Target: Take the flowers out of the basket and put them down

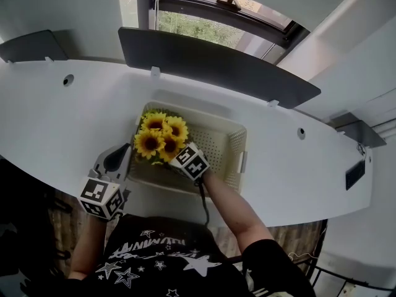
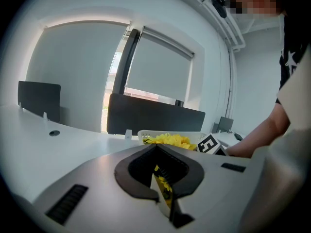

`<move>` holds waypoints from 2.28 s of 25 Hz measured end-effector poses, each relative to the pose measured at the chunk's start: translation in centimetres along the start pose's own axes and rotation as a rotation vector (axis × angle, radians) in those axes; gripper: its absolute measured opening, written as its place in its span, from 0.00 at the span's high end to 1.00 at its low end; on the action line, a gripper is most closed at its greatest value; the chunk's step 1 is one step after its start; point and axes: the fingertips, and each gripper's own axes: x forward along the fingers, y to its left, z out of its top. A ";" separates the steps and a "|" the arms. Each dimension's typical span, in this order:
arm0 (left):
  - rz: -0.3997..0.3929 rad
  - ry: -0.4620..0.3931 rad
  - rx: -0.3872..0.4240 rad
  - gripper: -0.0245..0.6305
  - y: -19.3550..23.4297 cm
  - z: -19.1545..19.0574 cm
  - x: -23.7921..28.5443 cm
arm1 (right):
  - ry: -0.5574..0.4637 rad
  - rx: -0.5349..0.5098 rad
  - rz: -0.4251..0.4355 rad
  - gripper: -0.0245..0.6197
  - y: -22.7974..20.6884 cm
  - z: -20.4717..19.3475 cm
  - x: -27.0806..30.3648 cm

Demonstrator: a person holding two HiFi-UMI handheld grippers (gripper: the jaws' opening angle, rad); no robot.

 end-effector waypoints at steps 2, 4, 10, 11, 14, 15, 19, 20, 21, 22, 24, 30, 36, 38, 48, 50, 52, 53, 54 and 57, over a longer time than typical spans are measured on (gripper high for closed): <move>0.001 0.001 0.000 0.95 -0.1 -0.1 0.0 | 0.008 -0.006 -0.002 0.16 0.1 -0.2 -0.2; -0.001 0.001 0.003 0.95 -0.3 -0.1 -0.1 | 0.010 -0.004 -0.007 0.18 0.1 -0.3 -0.5; -0.002 0.001 0.007 0.95 -0.4 -0.1 0.0 | 0.009 0.005 -0.009 0.21 -0.1 -0.4 -1.0; -0.002 0.001 0.007 0.95 -0.4 0.0 0.0 | 0.011 0.007 -0.009 0.21 -0.1 -0.4 -1.0; 0.000 0.000 0.008 0.95 -0.3 0.1 0.0 | 0.010 0.018 0.004 0.20 0.0 -0.5 -1.0; 0.002 -0.001 0.008 0.95 -0.3 0.1 -0.1 | 0.006 0.021 0.012 0.20 0.1 -0.5 -1.0; 0.005 -0.007 0.006 0.95 0.0 0.1 -0.3 | -0.023 0.032 0.033 0.20 0.5 -0.1 -1.3; 0.006 -0.008 0.005 0.95 0.0 0.2 -0.3 | -0.044 0.043 0.034 0.19 0.6 0.2 -1.5; 0.006 -0.009 0.004 0.95 -0.1 0.2 -0.4 | -0.067 0.055 0.032 0.17 0.6 0.6 -1.7; 0.006 -0.009 0.003 0.95 -0.1 0.3 -0.4 | -0.083 0.065 0.024 0.15 0.6 0.9 -1.8; 0.005 -0.009 0.000 0.95 0.0 0.3 -0.5 | -0.092 0.081 0.002 0.12 0.6 1.3 -1.5; -0.006 -0.004 0.005 0.95 -0.4 0.2 -0.4 | -0.090 0.073 -0.049 0.12 0.3 1.7 -0.3; -0.007 0.003 0.000 0.95 -0.5 -0.1 -0.3 | -0.127 0.031 -0.048 0.12 0.0 1.8 0.0; -0.004 0.008 -0.001 0.95 -0.3 -0.3 -0.1 | -0.132 0.028 -0.050 0.12 -0.1 2.0 0.3; 0.014 0.016 -0.003 0.95 0.0 -0.4 -0.1 | -0.068 -0.039 -0.059 0.17 -0.1 2.0 0.7; 0.015 0.012 -0.002 0.95 0.1 -0.3 0.0 | -0.072 -0.038 -0.056 0.18 -0.1 2.0 0.6; 0.018 0.009 -0.004 0.95 0.2 -0.2 -0.2 | -0.088 -0.027 -0.048 0.18 0.0 2.2 0.3; 0.020 0.006 -0.006 0.95 0.2 -0.1 -0.2 | -0.099 -0.017 -0.044 0.19 0.0 2.3 0.1; 0.022 0.004 -0.007 0.95 0.3 -0.1 -0.3 | -0.111 -0.005 -0.040 0.19 0.0 2.5 -0.1; 0.030 -0.003 -0.009 0.95 0.6 0.1 -0.6 | -0.135 0.019 -0.032 0.20 0.0 2.7 -0.5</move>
